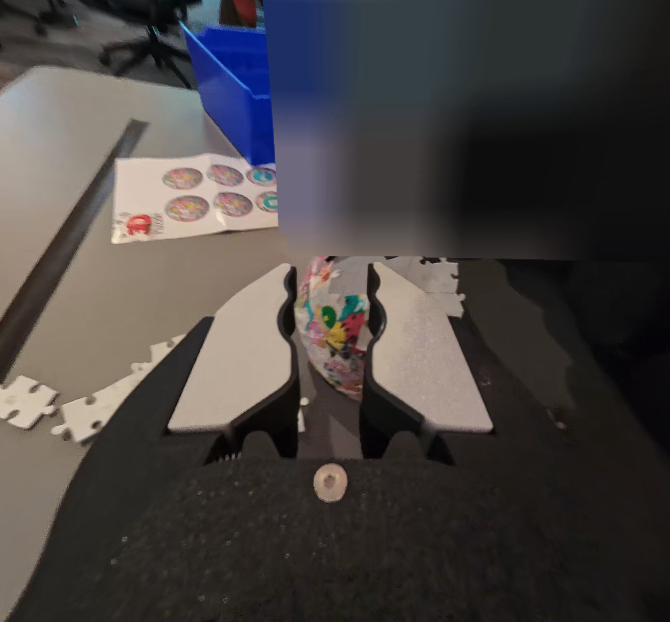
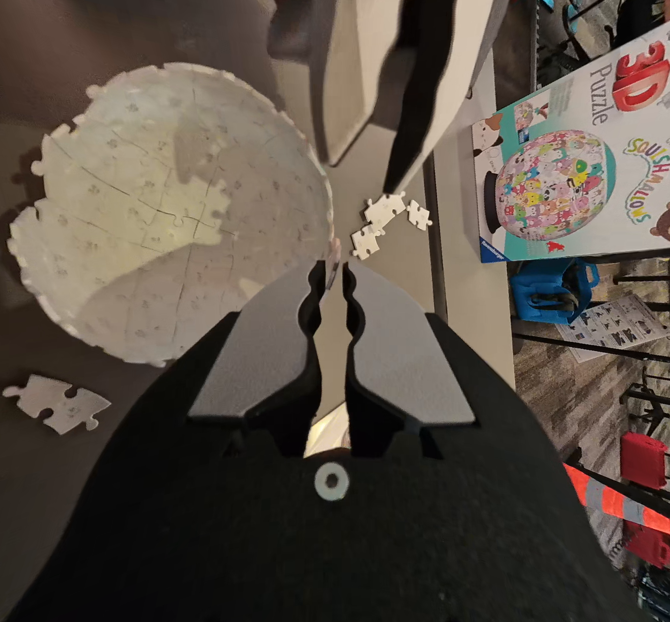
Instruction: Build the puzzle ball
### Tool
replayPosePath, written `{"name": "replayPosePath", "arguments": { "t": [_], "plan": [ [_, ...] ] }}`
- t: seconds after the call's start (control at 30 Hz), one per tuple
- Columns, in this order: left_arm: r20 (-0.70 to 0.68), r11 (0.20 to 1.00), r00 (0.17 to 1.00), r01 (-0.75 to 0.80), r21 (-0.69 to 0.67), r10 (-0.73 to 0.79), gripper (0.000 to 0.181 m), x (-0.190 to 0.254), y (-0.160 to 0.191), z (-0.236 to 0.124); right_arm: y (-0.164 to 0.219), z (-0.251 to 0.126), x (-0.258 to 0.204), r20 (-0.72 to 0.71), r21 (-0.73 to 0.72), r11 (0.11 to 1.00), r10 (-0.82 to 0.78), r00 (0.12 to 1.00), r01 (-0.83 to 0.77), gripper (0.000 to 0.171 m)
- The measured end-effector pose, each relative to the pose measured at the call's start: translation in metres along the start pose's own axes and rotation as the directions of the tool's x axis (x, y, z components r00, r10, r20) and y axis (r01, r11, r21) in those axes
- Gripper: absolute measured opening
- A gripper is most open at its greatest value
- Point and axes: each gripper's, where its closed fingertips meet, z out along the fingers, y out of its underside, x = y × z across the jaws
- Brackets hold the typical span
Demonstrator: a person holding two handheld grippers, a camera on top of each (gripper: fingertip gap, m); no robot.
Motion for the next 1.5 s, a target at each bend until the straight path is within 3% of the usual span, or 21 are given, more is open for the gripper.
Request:
{"name": "replayPosePath", "arguments": {
  "t": [0.13,0.37,0.57,0.77,1.5],
  "plan": [
    [0.050,0.997,0.998,0.045,-0.065,-0.042,0.038,0.011,-0.012,0.013,-0.003,-0.004,-0.002,0.017,0.040,0.998,0.047,0.999,-0.047,0.012],
    [0.242,0.983,0.970,0.012,-0.185,0.034,0.015,0.002,-0.014,0.015,-0.003,-0.002,-0.004,-0.004,0.056,0.998,0.037,0.999,-0.037,0.009],
    [0.293,0.936,0.950,0.004,-0.353,0.106,0.017,-0.001,0.006,0.018,-0.003,0.000,-0.004,-0.017,0.056,0.998,0.018,1.000,-0.017,0.007],
    [0.353,0.898,0.923,0.022,-0.439,0.150,0.023,-0.011,0.016,0.019,-0.001,0.000,-0.002,-0.034,0.055,0.998,-0.004,0.999,0.006,0.005],
    [0.353,0.871,0.915,0.003,-0.492,0.196,0.006,-0.012,0.025,0.024,0.001,0.003,-0.003,-0.085,0.027,0.996,-0.081,0.993,0.083,0.004]
  ]
}}
